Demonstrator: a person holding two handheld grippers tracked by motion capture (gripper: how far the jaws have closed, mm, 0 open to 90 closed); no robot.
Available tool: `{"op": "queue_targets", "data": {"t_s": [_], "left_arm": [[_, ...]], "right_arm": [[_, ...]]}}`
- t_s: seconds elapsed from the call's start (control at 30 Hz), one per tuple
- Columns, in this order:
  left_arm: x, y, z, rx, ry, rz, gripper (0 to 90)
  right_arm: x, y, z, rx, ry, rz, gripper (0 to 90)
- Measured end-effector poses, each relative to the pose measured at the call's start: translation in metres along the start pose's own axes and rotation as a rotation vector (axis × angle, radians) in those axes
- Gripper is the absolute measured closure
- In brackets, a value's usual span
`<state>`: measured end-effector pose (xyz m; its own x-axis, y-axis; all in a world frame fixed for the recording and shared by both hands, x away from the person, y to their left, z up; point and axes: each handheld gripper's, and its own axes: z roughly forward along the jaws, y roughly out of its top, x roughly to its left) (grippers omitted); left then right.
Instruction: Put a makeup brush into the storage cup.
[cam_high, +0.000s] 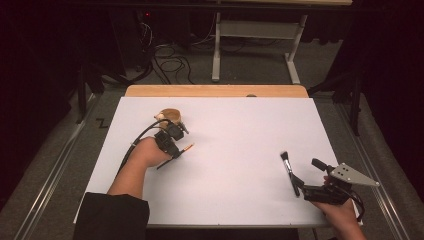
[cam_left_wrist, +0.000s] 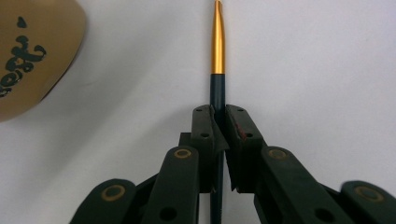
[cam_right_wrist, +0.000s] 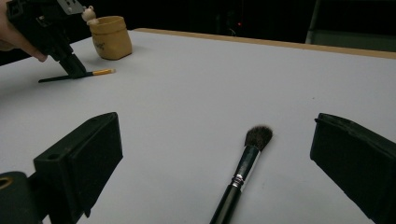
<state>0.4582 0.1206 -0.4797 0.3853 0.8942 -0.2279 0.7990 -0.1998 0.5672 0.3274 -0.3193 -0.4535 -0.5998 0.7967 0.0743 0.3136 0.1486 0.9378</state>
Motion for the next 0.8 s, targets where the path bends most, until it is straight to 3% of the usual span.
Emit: {"op": "queue_targets", "data": {"t_s": [0.8], "left_arm": [[-0.0030, -0.0006, 0.0026, 0.005, 0.030, 0.003, 81.4]], "right_arm": [[0.0007, 0.0005, 0.0000, -0.003, 0.004, 0.003, 3.7]]}}
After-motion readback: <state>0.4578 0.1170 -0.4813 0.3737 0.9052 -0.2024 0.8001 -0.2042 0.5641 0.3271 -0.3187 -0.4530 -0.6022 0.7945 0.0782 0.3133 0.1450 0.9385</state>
